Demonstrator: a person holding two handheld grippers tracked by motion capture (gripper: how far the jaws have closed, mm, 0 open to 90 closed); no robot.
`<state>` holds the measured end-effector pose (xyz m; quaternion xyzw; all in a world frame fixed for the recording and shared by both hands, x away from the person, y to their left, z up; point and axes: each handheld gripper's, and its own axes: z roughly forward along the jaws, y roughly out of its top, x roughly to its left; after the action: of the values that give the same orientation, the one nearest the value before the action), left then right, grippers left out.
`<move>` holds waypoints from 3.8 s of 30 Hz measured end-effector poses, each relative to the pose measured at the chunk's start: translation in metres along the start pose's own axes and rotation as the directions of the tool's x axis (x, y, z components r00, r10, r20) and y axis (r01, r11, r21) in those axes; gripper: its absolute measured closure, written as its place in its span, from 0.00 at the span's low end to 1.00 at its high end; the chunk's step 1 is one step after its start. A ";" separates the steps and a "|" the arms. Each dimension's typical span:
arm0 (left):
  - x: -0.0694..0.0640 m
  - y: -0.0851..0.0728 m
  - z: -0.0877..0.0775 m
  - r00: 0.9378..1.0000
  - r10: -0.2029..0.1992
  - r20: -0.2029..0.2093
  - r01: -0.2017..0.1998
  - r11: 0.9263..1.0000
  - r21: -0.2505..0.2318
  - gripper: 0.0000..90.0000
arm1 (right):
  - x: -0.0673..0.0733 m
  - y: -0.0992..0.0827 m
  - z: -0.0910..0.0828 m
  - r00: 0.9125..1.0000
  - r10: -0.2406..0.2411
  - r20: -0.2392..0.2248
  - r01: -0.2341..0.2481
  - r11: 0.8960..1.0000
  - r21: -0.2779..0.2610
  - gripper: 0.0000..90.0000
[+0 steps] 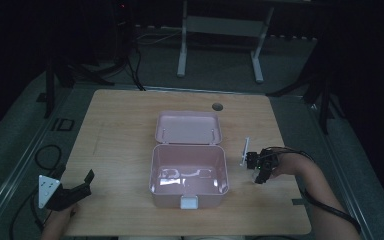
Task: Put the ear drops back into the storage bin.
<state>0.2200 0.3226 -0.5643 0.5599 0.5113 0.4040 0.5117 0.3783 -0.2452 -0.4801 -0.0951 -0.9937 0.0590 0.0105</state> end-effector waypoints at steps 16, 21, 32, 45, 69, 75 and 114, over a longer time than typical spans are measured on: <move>0.000 0.000 0.000 1.000 -0.002 -0.003 0.002 1.000 0.001 0.00 | 0.037 -0.003 -0.005 0.974 -0.222 0.042 0.223 0.975 -0.012 0.66; 0.000 0.000 0.000 1.000 -0.002 -0.004 0.002 1.000 0.002 0.00 | 0.041 -0.002 -0.006 0.971 -0.236 0.046 0.235 0.972 0.024 0.66; 0.000 0.000 0.000 1.000 -0.002 -0.005 0.002 1.000 0.002 0.00 | 0.044 0.001 -0.015 0.975 -0.218 0.048 0.216 0.976 0.027 0.66; 0.000 0.000 0.000 1.000 -0.002 -0.006 0.002 1.000 0.002 0.00 | 0.052 0.010 -0.043 0.977 -0.209 0.049 0.208 0.978 0.010 0.66; 0.000 0.000 0.000 1.000 -0.003 -0.008 0.003 1.000 0.002 0.00 | 0.065 0.029 -0.103 0.970 -0.224 0.095 0.225 0.974 0.002 0.66; 0.000 0.000 0.000 1.000 -0.003 -0.007 0.003 1.000 0.003 0.00 | 0.067 0.037 -0.119 0.969 -0.222 0.108 0.224 0.974 -0.006 0.66; 0.000 0.000 0.000 1.000 -0.006 -0.005 0.006 1.000 0.002 0.00 | 0.077 0.116 -0.122 0.943 -0.306 0.133 0.311 0.950 -0.021 0.66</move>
<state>0.2205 0.3227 -0.5641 0.5579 0.5145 0.4034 0.5113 0.3281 -0.1029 -0.3719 0.0653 -0.9959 0.0418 -0.0461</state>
